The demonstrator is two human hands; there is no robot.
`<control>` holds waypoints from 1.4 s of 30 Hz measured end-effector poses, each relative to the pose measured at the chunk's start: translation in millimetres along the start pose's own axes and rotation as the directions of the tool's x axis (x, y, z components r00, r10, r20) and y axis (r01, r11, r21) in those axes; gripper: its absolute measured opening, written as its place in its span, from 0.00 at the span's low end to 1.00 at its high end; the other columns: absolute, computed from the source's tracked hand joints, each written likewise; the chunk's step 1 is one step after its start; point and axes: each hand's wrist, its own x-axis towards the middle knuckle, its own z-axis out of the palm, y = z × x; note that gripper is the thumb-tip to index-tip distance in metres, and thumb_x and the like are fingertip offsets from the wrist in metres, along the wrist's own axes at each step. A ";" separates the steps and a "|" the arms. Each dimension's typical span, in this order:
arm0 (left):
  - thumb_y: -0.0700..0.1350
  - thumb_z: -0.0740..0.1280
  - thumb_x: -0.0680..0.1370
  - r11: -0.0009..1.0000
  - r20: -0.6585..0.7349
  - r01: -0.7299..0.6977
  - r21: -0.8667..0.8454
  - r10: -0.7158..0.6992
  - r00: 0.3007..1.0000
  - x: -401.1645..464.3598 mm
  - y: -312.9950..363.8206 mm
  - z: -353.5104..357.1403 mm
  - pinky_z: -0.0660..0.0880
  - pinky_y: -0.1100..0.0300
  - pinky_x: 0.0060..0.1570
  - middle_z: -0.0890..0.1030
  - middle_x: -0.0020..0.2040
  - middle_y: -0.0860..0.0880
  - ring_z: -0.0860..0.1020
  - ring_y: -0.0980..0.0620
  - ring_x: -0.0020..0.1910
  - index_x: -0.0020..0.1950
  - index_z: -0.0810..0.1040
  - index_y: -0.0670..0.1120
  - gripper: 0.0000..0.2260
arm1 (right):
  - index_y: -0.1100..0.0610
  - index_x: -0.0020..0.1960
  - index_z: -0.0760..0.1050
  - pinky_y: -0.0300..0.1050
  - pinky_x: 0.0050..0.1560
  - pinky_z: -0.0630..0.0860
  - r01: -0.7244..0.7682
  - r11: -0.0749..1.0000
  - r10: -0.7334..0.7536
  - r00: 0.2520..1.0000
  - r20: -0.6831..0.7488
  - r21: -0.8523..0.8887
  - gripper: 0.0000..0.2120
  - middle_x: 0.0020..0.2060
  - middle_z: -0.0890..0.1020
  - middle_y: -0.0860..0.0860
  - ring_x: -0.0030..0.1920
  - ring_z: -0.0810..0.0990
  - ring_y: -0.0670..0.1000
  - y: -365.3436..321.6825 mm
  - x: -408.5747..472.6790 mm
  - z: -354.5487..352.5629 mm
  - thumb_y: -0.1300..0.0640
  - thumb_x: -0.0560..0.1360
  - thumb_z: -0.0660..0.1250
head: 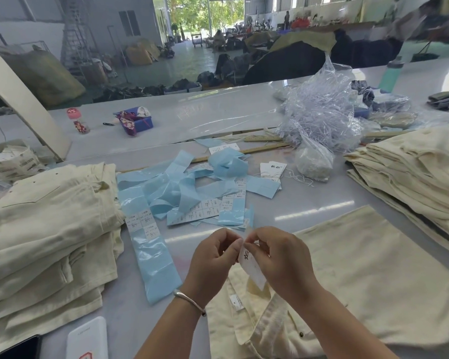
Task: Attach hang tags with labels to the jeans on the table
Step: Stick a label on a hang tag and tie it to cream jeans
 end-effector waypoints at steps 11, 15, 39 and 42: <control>0.40 0.69 0.77 0.932 -0.004 -0.192 0.309 0.203 0.979 26.8 25.1 28.3 0.73 0.64 0.36 0.79 0.33 0.55 0.76 0.58 0.34 0.45 0.81 0.44 0.02 | 0.56 0.60 0.79 0.37 0.28 0.72 -0.237 0.873 0.186 0.970 0.158 0.426 0.15 0.36 0.82 0.39 0.23 0.69 0.43 20.4 23.3 -23.9 0.64 0.74 0.70; 0.39 0.68 0.78 0.954 -0.042 -0.174 0.245 0.189 0.981 33.5 24.0 36.8 0.76 0.63 0.36 0.83 0.35 0.52 0.81 0.60 0.35 0.44 0.79 0.46 0.04 | 0.59 0.50 0.81 0.44 0.27 0.77 -0.422 0.750 0.265 0.897 0.355 0.508 0.05 0.37 0.85 0.53 0.26 0.81 0.54 33.4 35.1 -36.9 0.64 0.74 0.70; 0.45 0.71 0.68 0.861 -0.121 0.257 0.439 -0.227 0.966 0.0 -79.9 82.3 0.66 0.69 0.41 0.74 0.45 0.54 0.74 0.56 0.44 0.44 0.74 0.51 0.09 | 0.54 0.40 0.81 0.35 0.31 0.75 -0.210 0.772 0.318 0.945 -0.079 0.600 0.08 0.28 0.82 0.47 0.27 0.78 0.45 88.4 70.7 -50.5 0.65 0.73 0.71; 0.41 0.70 0.70 0.910 -0.189 0.313 0.270 -0.269 0.944 -7.0 -84.5 63.9 0.67 0.70 0.35 0.73 0.32 0.56 0.71 0.59 0.32 0.43 0.74 0.53 0.09 | 0.54 0.40 0.82 0.38 0.38 0.74 -0.244 0.874 0.244 0.968 0.055 0.421 0.04 0.32 0.83 0.48 0.32 0.78 0.46 86.8 49.9 -15.9 0.62 0.72 0.74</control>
